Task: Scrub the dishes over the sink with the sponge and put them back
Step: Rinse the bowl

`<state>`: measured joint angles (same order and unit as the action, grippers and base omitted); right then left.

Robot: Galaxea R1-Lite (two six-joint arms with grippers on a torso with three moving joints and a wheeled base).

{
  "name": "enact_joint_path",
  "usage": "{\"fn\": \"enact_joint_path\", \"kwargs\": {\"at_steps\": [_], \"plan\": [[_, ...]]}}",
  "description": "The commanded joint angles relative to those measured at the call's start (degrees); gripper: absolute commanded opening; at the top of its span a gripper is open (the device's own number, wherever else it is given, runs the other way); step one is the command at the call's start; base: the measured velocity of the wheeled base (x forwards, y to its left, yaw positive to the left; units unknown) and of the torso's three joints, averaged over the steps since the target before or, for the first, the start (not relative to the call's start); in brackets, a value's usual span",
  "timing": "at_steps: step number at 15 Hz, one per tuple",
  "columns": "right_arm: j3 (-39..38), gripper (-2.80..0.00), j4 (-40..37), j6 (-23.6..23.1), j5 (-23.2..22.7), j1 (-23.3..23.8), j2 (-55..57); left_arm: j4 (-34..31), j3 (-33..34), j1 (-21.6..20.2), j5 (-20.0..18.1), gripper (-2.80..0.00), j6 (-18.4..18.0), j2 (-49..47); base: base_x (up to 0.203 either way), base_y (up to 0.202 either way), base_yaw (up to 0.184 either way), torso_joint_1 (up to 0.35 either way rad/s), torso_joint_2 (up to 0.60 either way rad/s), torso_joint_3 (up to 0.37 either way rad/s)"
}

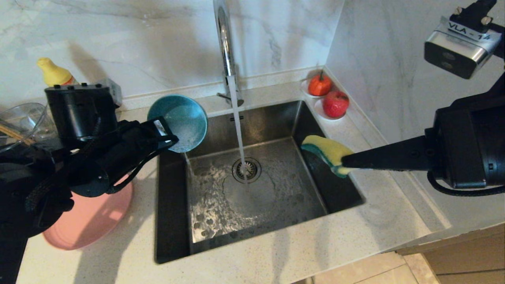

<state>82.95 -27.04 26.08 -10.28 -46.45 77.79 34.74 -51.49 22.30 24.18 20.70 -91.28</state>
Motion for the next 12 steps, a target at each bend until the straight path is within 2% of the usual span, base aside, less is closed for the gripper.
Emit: {"fn": "enact_joint_path", "kwargs": {"at_steps": [1, 4, 8, 12], "plan": [[-1.1, -2.80, -0.8, 0.1, 0.1, 0.1, -1.7, 7.8, 3.3, 0.0, 1.1, -2.80, -3.7, 2.2, 0.000, 0.000, 0.000, 0.000, 0.00, 0.000], [-1.8, -2.80, -1.2, 0.1, 0.2, 0.2, -2.0, 17.2, 4.7, 0.1, 1.2, -2.80, -7.0, 0.3, 0.000, 0.000, 0.000, 0.000, 0.00, 0.000], [-4.4, -2.80, -0.7, 0.0, 0.1, 0.2, -3.0, 21.5, 4.6, 1.6, 1.0, -2.80, -8.7, -0.9, 0.000, 0.000, 0.000, 0.000, 0.00, 0.000], [-5.1, -2.80, -0.6, -0.1, 0.1, 0.3, -3.3, 29.1, 5.5, 2.5, 1.0, -2.80, -15.6, -1.5, 0.000, 0.000, 0.000, 0.000, 0.00, 0.000]]}}
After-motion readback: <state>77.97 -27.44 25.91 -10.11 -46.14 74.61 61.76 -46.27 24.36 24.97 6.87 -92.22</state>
